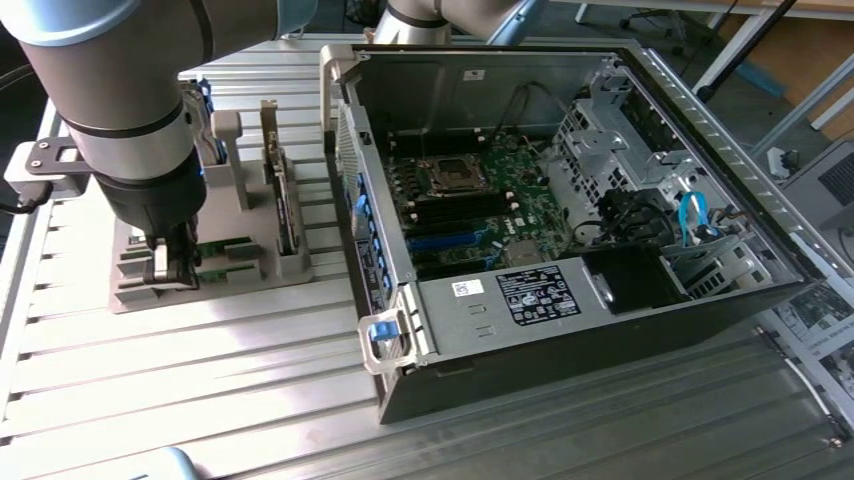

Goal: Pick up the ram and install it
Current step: 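Pick up the ram and move it above insertion slot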

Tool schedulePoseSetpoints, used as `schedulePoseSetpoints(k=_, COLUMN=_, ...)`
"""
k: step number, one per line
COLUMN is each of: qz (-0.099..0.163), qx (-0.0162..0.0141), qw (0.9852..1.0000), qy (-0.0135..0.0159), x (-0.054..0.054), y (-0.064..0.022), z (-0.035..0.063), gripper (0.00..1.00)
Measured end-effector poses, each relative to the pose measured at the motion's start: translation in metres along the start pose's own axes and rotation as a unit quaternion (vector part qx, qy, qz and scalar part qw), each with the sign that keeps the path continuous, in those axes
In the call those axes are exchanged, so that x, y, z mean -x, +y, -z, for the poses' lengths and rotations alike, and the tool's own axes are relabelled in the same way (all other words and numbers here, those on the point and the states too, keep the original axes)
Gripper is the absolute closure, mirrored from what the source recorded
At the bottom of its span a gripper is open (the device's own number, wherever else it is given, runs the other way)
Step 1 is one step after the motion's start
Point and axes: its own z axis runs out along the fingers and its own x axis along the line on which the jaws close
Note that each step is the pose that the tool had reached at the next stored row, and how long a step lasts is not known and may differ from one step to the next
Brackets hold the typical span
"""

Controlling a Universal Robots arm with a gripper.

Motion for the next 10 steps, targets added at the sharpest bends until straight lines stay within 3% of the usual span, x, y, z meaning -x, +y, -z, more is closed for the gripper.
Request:
schedulePoseSetpoints(k=2, qz=0.0, qx=0.0, qw=1.0, qy=0.0, x=0.0, y=0.0, z=0.0, gripper=0.64)
schedulePoseSetpoints(k=3, qz=0.0, qx=-0.0021, qw=1.0, qy=-0.0001, x=0.0, y=0.0, z=0.0, gripper=0.64)
schedulePoseSetpoints(k=6, qz=-0.001, qx=-0.0195, qw=0.9998, qy=-0.0009, x=0.0, y=0.0002, z=-0.0004, gripper=0.64)
schedulePoseSetpoints(k=7, qz=-0.001, qx=-0.0225, qw=0.9997, qy=-0.001, x=0.0, y=0.0002, z=-0.0004, gripper=0.64)
schedulePoseSetpoints(k=10, qz=-0.001, qx=-0.0231, qw=0.9997, qy=-0.0011, x=0.0, y=0.0001, z=-0.0005, gripper=0.64)
